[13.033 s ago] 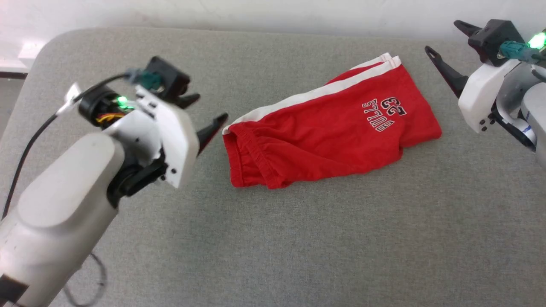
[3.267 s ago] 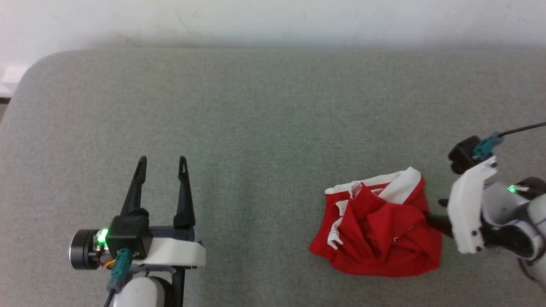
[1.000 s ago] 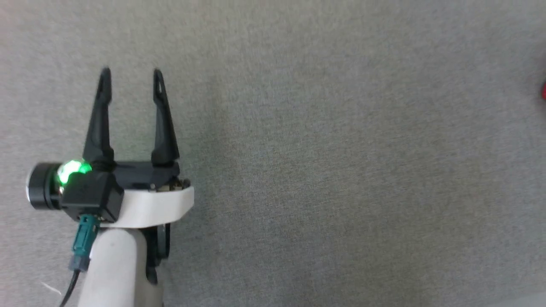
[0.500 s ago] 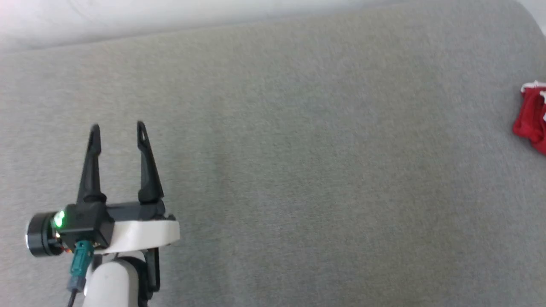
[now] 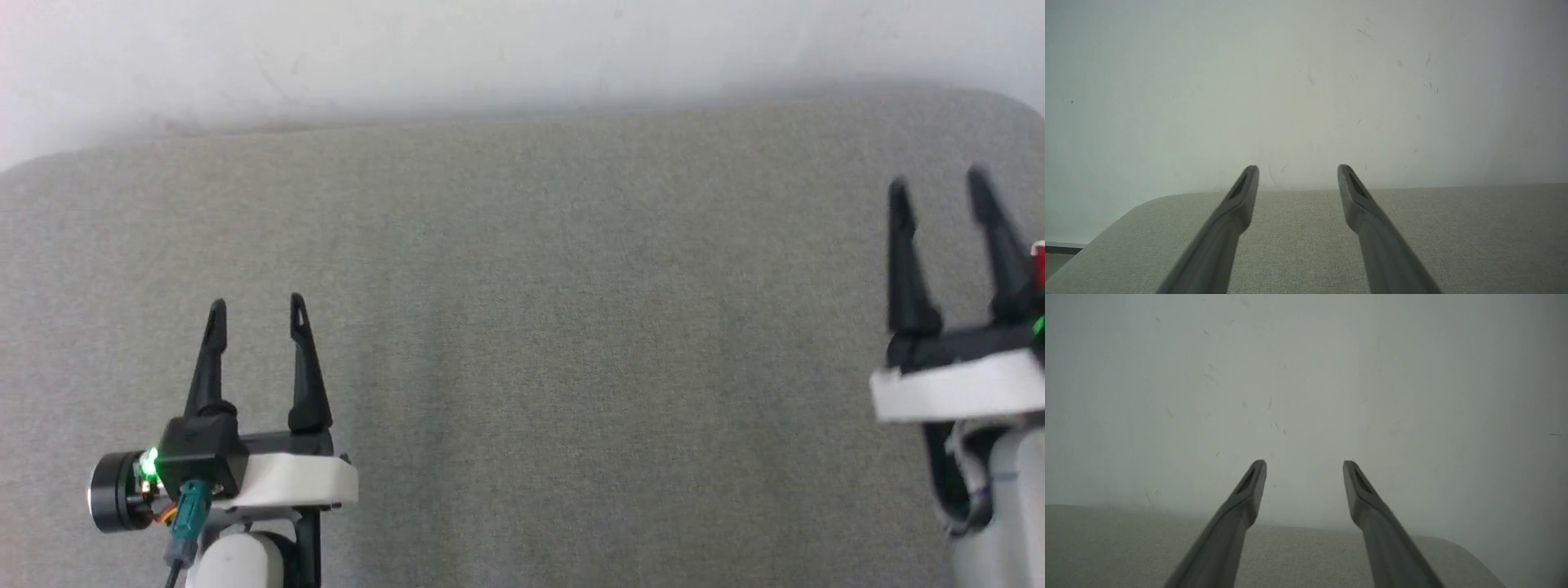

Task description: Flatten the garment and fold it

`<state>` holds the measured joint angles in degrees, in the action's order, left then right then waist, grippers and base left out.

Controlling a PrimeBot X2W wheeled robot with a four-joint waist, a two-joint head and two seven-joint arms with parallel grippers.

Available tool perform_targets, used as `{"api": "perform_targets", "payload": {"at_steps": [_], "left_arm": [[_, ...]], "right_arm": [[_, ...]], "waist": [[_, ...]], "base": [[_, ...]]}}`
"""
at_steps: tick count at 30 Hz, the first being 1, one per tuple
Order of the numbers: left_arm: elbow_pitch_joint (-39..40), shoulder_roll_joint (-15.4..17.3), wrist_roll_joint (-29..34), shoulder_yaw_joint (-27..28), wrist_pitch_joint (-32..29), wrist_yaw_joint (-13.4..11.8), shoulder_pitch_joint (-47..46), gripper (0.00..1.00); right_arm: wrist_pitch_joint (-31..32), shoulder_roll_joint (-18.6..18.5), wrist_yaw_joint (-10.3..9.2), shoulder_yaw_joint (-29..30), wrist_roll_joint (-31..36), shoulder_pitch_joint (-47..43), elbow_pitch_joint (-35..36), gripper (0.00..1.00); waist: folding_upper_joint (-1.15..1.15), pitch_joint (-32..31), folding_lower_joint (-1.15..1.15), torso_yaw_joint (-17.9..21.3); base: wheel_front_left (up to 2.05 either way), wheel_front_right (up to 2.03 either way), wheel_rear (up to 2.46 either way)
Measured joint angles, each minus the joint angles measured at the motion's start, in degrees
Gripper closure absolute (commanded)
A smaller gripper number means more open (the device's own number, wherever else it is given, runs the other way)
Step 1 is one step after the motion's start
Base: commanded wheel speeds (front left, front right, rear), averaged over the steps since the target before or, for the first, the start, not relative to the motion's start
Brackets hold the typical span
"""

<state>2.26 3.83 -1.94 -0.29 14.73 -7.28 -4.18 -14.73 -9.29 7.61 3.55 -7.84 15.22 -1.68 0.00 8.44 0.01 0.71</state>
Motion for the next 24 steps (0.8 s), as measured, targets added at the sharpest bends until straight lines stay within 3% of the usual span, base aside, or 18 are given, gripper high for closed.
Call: {"api": "perform_targets", "payload": {"at_steps": [6, 19, 20, 24], "left_arm": [[-1.89, -0.09, -0.02, -0.20, 0.00, 0.16, 2.02, 0.00], [-4.35, -0.21, -0.04, -1.00, 0.00, 1.79, 5.30, 0.00], [-4.52, -0.23, -0.08, -1.08, 0.00, 2.14, 5.30, 1.00], [-4.52, -0.18, -0.09, -1.10, -0.10, 2.15, 5.28, 1.00]], "right_arm": [[-0.01, 4.02, 0.00, 0.37, -1.29, -9.29, 0.52, 0.00], [-0.01, 5.65, 0.00, 1.05, 1.46, -17.86, 5.09, 0.00], [-0.01, 5.67, 0.00, 1.07, 1.46, -17.92, 5.09, 1.00], [0.08, 5.64, 0.00, 1.16, 1.40, -17.90, 4.98, 1.00]], "waist": [[0.00, -2.62, 0.00, -1.28], [0.00, -6.64, 0.00, -1.44], [0.00, -6.73, 0.00, -1.41], [0.00, -6.77, -0.01, -1.40]], "base": [[0.00, 0.00, 0.00], [0.00, 0.00, 0.00], [0.00, 0.00, 0.00], [0.00, 0.00, 0.00]]}}
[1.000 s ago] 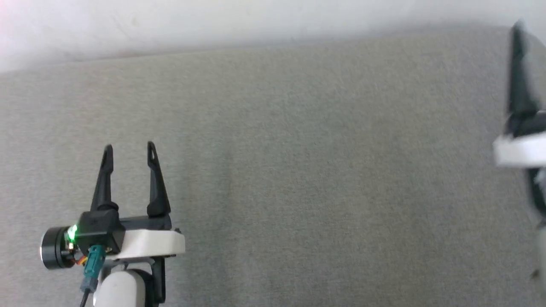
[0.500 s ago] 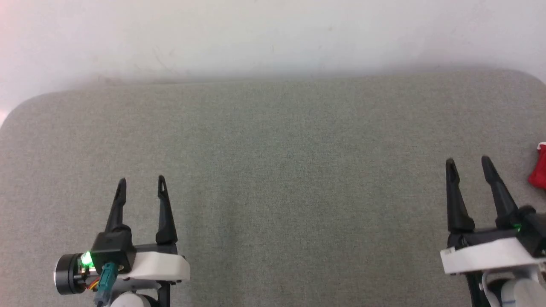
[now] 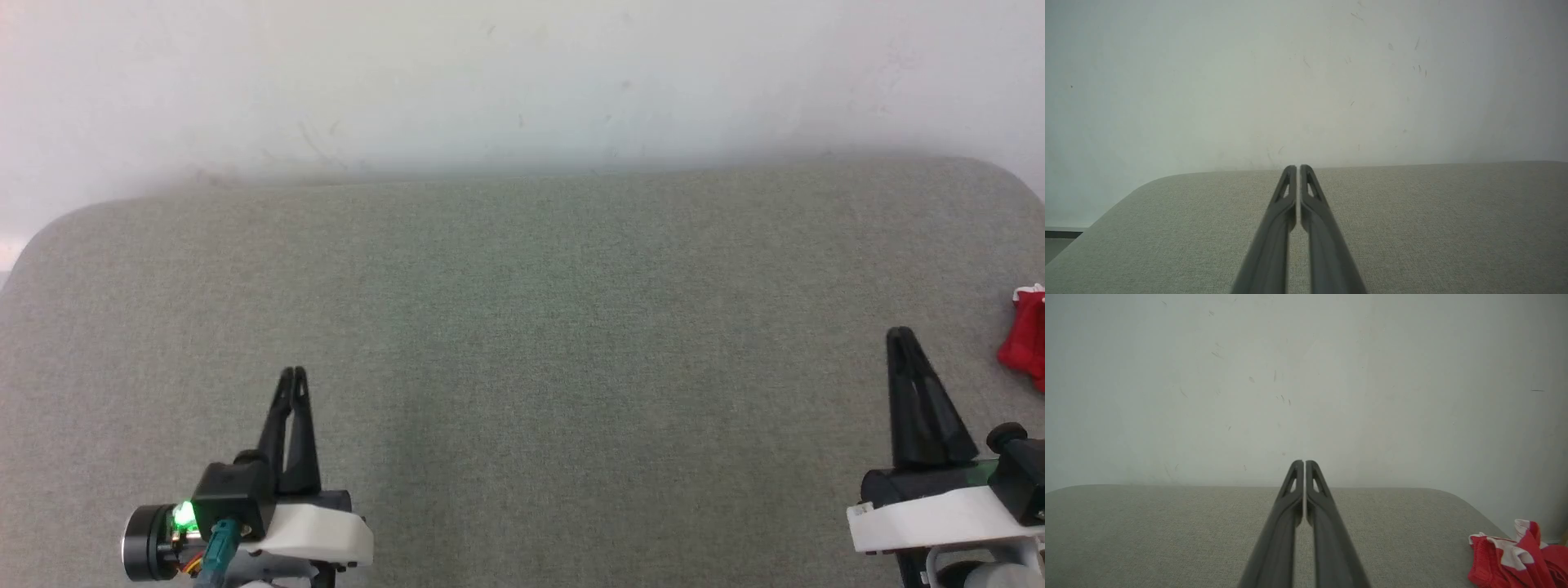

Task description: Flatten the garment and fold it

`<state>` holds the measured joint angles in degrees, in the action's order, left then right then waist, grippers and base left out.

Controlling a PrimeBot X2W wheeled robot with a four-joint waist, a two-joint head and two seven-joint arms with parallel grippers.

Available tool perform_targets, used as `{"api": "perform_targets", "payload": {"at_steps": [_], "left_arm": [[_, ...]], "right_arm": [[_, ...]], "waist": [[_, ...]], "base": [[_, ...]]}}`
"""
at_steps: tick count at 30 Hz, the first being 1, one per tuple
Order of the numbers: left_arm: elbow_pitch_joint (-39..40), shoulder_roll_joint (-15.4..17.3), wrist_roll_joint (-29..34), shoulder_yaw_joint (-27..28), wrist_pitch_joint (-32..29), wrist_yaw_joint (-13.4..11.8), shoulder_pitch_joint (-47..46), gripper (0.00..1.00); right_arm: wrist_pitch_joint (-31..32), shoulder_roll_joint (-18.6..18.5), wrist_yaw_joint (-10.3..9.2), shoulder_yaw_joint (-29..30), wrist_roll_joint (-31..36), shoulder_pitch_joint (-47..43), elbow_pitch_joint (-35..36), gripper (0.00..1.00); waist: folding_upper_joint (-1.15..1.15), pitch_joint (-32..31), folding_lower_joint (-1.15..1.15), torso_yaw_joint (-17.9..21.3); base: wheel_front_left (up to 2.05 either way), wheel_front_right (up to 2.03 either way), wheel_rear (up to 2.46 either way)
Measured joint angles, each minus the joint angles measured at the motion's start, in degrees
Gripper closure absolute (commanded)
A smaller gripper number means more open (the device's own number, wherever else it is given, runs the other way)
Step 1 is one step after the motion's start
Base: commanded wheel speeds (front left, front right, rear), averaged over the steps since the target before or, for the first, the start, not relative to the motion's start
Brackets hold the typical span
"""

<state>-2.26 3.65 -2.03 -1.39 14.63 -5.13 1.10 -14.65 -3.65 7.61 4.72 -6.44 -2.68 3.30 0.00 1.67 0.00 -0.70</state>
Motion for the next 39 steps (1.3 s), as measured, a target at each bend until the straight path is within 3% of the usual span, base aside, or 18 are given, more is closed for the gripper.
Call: {"api": "perform_targets", "payload": {"at_steps": [39], "left_arm": [[0.42, -0.03, 0.09, 0.19, -4.12, 1.12, -0.05, 1.00]], "right_arm": [[4.41, 0.03, 0.00, -1.32, 1.45, 0.14, -0.71, 1.00]], "waist": [[0.00, -0.51, 0.00, 0.22]], "base": [[0.00, 0.00, 0.00]]}}
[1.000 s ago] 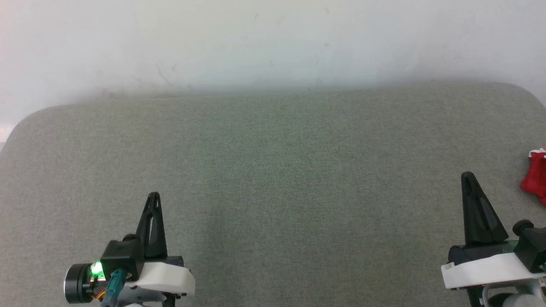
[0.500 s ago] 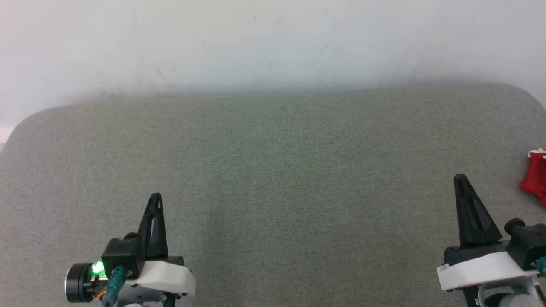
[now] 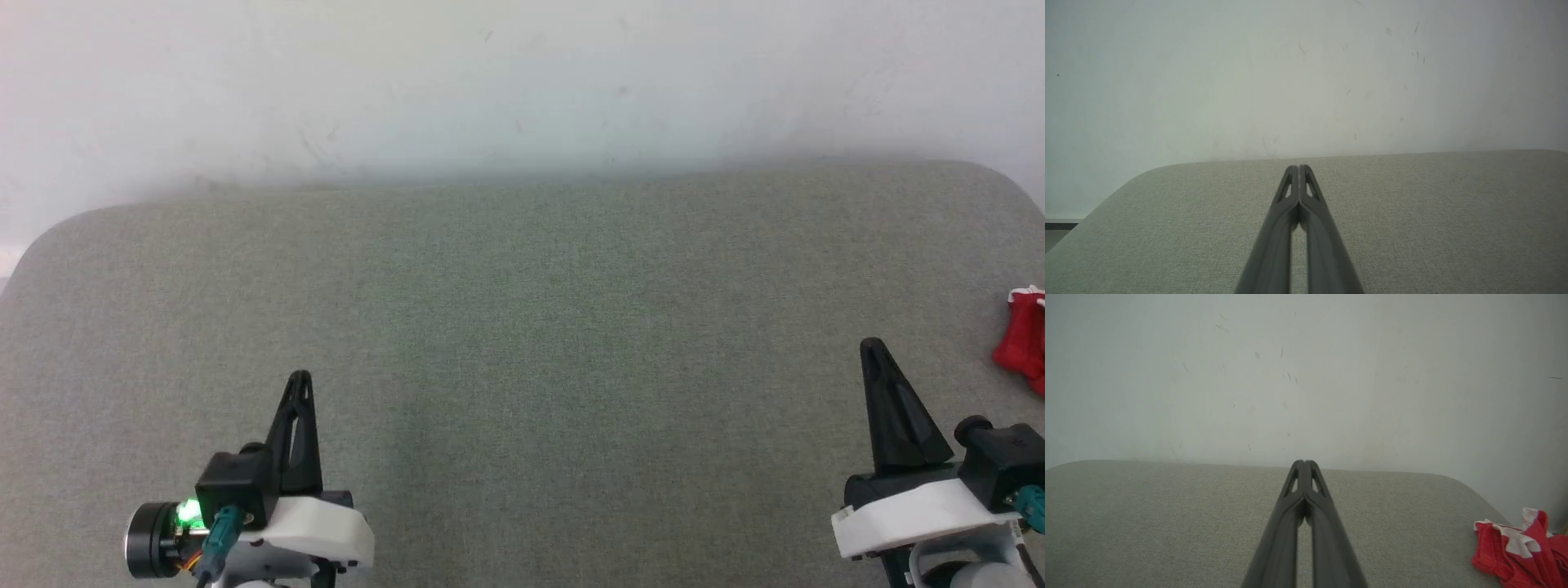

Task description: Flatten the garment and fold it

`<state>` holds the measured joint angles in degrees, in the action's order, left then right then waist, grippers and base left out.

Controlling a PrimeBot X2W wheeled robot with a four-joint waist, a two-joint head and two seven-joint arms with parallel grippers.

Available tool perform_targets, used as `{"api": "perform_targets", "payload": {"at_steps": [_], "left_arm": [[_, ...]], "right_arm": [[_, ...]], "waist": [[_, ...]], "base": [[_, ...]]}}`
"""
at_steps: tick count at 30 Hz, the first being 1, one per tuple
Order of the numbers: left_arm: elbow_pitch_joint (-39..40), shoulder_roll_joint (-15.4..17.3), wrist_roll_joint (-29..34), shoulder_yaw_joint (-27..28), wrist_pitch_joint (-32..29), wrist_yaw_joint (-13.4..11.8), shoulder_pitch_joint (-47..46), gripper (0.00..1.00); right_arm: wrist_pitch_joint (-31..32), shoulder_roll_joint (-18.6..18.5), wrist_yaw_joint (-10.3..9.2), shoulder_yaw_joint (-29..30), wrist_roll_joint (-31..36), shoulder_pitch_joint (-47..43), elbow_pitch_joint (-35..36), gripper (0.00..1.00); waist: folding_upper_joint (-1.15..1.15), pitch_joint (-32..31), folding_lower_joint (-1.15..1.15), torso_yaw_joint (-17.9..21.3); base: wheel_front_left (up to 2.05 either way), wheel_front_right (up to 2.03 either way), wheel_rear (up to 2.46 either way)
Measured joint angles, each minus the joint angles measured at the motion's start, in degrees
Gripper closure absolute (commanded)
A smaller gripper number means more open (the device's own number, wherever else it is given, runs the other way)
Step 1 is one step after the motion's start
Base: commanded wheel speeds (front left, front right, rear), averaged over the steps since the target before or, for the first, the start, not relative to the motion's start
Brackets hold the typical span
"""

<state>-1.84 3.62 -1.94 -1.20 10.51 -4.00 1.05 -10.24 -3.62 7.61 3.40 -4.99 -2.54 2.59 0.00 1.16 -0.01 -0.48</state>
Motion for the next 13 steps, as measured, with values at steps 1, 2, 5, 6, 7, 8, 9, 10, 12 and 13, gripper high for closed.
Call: {"api": "perform_targets", "payload": {"at_steps": [1, 2, 5, 6, 7, 8, 9, 10, 12, 13], "left_arm": [[0.03, 0.00, 0.00, 0.01, -0.22, 0.00, 0.00, 1.00], [0.03, 0.00, 0.00, 0.01, -0.51, 0.01, -0.01, 1.00], [0.07, -0.01, 0.01, 0.05, -0.91, 0.37, -0.01, 1.00], [0.08, -0.01, 0.02, 0.04, -1.00, 0.43, -0.01, 1.00], [0.10, -0.02, 0.02, 0.05, -1.03, 0.43, -0.02, 1.00], [0.14, -0.02, 0.02, 0.08, -1.19, 0.44, -0.02, 1.00], [0.19, -0.02, 0.03, 0.08, -1.29, 0.44, -0.02, 1.00], [0.21, -0.02, 0.08, 0.09, -1.48, 0.48, -0.02, 1.00], [0.24, -0.02, 0.15, 0.11, -1.72, 0.51, -0.02, 1.00], [0.25, -0.03, 0.18, 0.12, -1.80, 0.52, -0.02, 1.00]], "right_arm": [[0.14, 0.01, 0.00, -0.02, 0.02, 0.02, -0.02, 1.00], [0.19, 0.01, 0.00, -0.03, 0.11, 0.04, -0.04, 1.00], [0.63, 0.02, 0.00, -0.10, 0.33, 0.09, -0.14, 1.00], [0.65, 0.02, 0.00, -0.13, 0.38, 0.10, -0.19, 1.00], [0.71, 0.02, 0.00, -0.15, 0.42, 0.13, -0.23, 1.00], [0.84, 0.02, 0.00, -0.19, 0.42, 0.15, -0.25, 1.00], [1.10, 0.03, 0.00, -0.23, 0.43, 0.15, -0.29, 1.00], [1.14, 0.03, 0.00, -0.27, 0.44, 0.15, -0.31, 1.00], [1.24, 0.04, 0.00, -0.33, 0.60, 0.16, -0.35, 1.00], [1.49, 0.04, 0.00, -0.35, 0.73, 0.17, -0.37, 1.00]], "waist": [[0.00, -0.01, 0.00, 0.01], [0.00, -0.03, 0.00, 0.01], [0.00, -0.07, 0.00, 0.03], [0.00, -0.08, 0.00, 0.03], [0.00, -0.09, 0.00, 0.04], [0.00, -0.11, 0.00, 0.04], [0.00, -0.12, 0.00, 0.05], [0.00, -0.13, 0.00, 0.05], [0.00, -0.16, 0.00, 0.07], [0.00, -0.17, 0.00, 0.07]], "base": [[0.00, 0.00, 0.00], [0.00, 0.00, 0.00], [0.00, 0.00, 0.00], [0.00, 0.00, 0.00], [0.00, 0.00, 0.00], [0.00, 0.00, 0.00], [0.00, 0.00, 0.00], [0.00, 0.00, 0.00], [0.00, 0.00, 0.00], [0.00, 0.00, 0.00]]}}
